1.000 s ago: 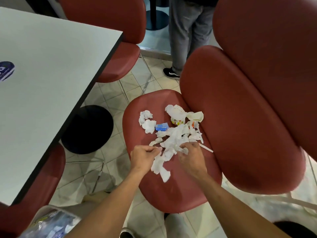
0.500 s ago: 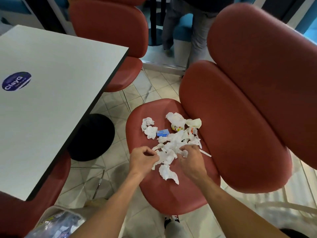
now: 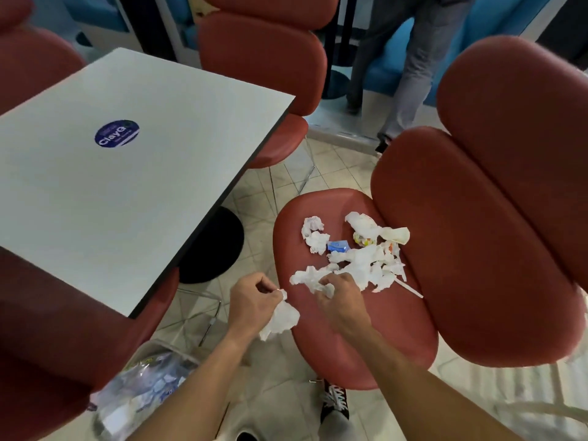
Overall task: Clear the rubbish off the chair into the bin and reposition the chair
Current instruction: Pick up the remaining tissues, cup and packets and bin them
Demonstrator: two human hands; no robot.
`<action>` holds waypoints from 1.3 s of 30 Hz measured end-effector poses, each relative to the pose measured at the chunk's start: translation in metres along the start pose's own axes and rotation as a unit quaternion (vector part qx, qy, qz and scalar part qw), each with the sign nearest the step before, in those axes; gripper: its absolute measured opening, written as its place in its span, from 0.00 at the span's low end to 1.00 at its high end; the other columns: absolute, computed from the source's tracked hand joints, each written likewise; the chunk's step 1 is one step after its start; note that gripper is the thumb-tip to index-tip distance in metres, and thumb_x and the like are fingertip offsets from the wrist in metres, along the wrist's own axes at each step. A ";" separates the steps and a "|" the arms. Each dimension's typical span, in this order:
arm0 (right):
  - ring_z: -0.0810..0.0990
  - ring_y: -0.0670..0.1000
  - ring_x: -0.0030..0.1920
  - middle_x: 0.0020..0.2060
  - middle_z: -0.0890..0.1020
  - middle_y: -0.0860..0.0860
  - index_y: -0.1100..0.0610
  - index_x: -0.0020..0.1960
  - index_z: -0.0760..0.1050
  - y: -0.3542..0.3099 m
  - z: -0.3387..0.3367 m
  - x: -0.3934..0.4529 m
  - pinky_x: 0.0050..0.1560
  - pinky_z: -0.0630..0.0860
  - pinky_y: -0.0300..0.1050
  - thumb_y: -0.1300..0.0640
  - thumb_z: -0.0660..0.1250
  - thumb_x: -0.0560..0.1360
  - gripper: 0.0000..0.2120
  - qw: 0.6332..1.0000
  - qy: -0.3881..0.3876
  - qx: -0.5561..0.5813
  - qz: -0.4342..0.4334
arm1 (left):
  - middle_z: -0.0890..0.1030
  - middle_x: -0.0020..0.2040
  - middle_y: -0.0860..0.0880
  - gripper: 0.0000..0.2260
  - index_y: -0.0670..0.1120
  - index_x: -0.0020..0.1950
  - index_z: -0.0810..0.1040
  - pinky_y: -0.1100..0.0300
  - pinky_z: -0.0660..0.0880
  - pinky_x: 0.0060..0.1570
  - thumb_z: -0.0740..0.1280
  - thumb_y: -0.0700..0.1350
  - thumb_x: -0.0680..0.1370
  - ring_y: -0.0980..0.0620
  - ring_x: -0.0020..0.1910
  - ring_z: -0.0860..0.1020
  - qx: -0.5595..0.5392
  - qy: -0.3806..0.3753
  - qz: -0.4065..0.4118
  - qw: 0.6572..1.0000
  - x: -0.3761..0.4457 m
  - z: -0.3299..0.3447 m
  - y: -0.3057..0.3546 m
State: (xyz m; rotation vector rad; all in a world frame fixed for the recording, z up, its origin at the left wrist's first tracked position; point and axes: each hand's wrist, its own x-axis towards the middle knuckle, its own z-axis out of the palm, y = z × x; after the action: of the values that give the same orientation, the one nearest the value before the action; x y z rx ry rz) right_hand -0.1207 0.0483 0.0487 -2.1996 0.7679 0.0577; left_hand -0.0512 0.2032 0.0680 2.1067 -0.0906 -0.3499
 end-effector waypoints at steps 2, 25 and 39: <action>0.77 0.50 0.50 0.52 0.74 0.50 0.54 0.54 0.78 -0.011 0.016 -0.007 0.49 0.69 0.37 0.54 0.66 0.74 0.10 1.000 -0.005 -0.016 -0.019 | 0.78 0.28 0.52 0.07 0.44 0.31 0.77 0.66 0.70 0.30 0.72 0.35 0.66 0.58 0.28 0.74 0.015 0.010 -0.006 1.000 -0.004 -0.019 -0.014; 0.78 0.54 0.54 0.55 0.80 0.54 0.53 0.58 0.77 -0.107 0.233 -0.119 0.51 0.73 0.43 0.53 0.65 0.74 0.13 0.958 -0.244 -0.125 -0.087 | 0.78 0.31 0.52 0.09 0.46 0.33 0.77 0.67 0.68 0.36 0.71 0.33 0.66 0.58 0.31 0.74 -0.018 0.209 -0.212 0.955 -0.100 -0.198 -0.211; 0.75 0.53 0.64 0.65 0.76 0.53 0.53 0.68 0.71 -0.072 0.267 -0.129 0.61 0.69 0.41 0.56 0.66 0.74 0.22 0.932 -0.330 -0.149 0.008 | 0.84 0.50 0.51 0.08 0.50 0.52 0.84 0.55 0.78 0.51 0.71 0.45 0.74 0.50 0.49 0.81 0.100 0.054 -0.214 0.970 -0.132 -0.153 -0.279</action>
State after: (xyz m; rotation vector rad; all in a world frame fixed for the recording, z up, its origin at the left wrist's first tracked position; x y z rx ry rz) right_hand -0.1332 0.3369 -0.0506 -2.2324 0.4060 0.9270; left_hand -0.1544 0.5039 -0.0629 2.3351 0.4146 -0.4965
